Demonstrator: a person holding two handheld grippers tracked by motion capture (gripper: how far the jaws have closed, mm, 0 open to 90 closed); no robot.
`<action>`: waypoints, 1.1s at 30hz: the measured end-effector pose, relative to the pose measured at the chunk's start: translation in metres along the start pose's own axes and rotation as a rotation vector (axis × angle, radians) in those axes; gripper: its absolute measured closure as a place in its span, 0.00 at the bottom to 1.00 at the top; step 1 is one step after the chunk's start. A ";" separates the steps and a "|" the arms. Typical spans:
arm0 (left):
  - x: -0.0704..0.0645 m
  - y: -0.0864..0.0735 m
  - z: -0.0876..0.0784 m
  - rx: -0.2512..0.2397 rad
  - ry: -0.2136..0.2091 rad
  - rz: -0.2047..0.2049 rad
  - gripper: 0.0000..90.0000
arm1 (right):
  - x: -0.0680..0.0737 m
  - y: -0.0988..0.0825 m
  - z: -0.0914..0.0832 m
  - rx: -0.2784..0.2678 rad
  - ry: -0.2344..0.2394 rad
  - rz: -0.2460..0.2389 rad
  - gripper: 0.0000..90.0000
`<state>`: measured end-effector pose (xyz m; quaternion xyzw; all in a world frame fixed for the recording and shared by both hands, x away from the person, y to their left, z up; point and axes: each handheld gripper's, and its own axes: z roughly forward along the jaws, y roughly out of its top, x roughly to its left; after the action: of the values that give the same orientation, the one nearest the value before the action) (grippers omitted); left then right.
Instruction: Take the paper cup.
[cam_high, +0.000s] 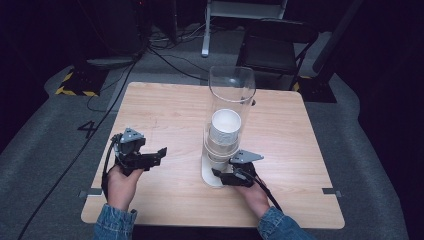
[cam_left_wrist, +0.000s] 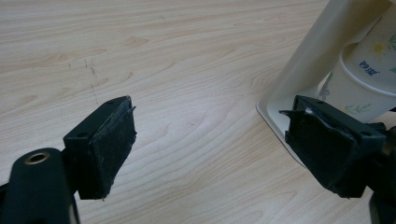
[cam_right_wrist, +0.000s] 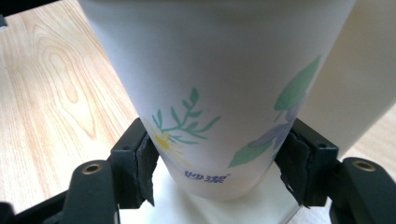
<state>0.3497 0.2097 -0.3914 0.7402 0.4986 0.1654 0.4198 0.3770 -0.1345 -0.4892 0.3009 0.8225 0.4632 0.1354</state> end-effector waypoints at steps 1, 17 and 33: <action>0.000 0.001 0.000 -0.001 -0.001 0.001 0.18 | -0.001 -0.002 0.001 0.012 -0.001 0.008 0.39; 0.000 0.004 0.006 0.007 -0.010 0.007 0.18 | 0.002 -0.008 0.000 0.082 -0.028 0.004 0.39; -0.004 0.014 0.019 0.021 -0.041 0.024 0.18 | -0.007 -0.017 -0.021 0.106 -0.098 -0.003 0.39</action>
<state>0.3684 0.1953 -0.3912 0.7537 0.4828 0.1497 0.4201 0.3660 -0.1593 -0.4927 0.3289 0.8387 0.4034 0.1601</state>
